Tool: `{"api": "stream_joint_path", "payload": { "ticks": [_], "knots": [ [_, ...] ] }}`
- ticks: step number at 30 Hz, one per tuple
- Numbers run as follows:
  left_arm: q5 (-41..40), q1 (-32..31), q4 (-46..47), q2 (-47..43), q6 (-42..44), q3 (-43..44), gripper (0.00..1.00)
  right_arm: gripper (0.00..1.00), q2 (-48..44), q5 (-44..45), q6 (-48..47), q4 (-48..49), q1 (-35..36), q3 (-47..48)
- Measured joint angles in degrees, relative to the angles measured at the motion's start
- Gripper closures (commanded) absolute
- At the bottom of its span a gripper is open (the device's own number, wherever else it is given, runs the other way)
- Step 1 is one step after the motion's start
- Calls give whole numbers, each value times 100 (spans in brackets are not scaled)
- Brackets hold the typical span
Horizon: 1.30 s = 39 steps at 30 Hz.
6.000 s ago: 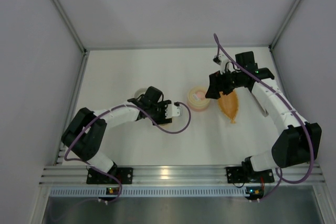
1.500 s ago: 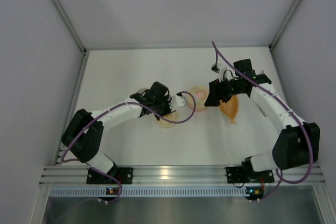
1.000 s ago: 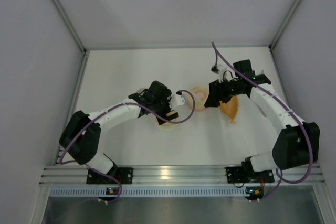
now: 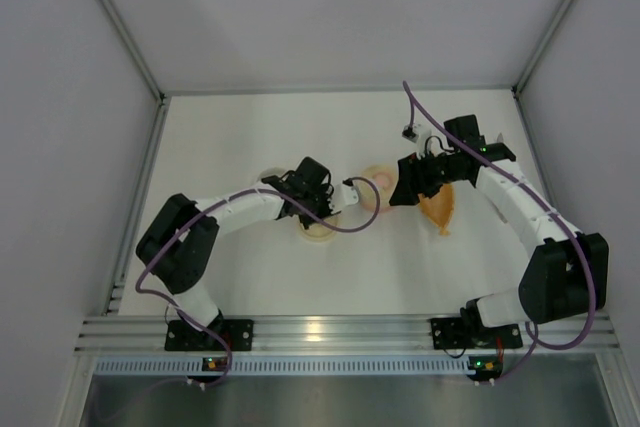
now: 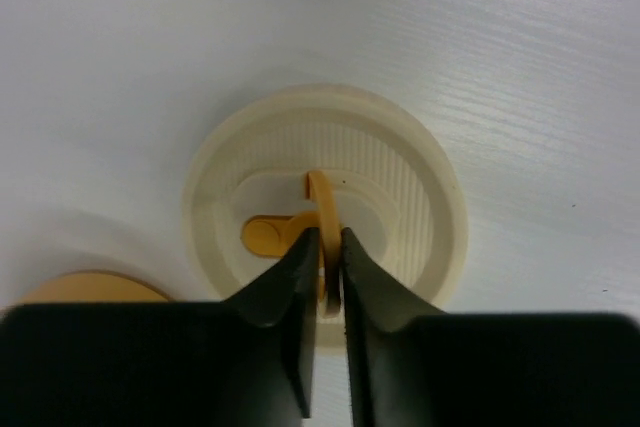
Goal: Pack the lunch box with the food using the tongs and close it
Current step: Pick up the box lid from the center of the board, then close the box lid on the packing box.
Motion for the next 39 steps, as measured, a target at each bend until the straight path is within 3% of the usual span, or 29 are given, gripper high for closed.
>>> {"api": "stream_joint_path", "payload": {
  "ticks": [1,2,10,14,19,21,25,30,39],
  "knots": [
    [22,0,-48,20,-52,44,99,34,0,2,-2,0,0,0],
    [26,0,-127,37,-79,105,100,34,0,2,-7,0,0,0],
    [116,0,-1215,13,-667,1279,100,34,-17,26,-9,-4,0,0],
    [57,0,-1576,-474,-981,1499,100,32,-101,46,-9,-7,0,0],
    [-632,42,-1845,-1228,-1447,1528,100,32,-212,85,-11,-15,0,0],
    [-1338,74,-1884,-1311,-1873,1604,100,32,-216,94,-11,-28,0,2],
    [-2476,398,-1921,-1246,-2736,1672,100,32,-216,111,-9,-46,0,2],
    [-2557,1191,-2133,-938,-3729,1971,100,32,-216,138,-7,-46,0,2],
    [-2470,1410,-2411,31,-5209,2369,100,32,-216,175,-2,-48,0,2]
  ]
}}
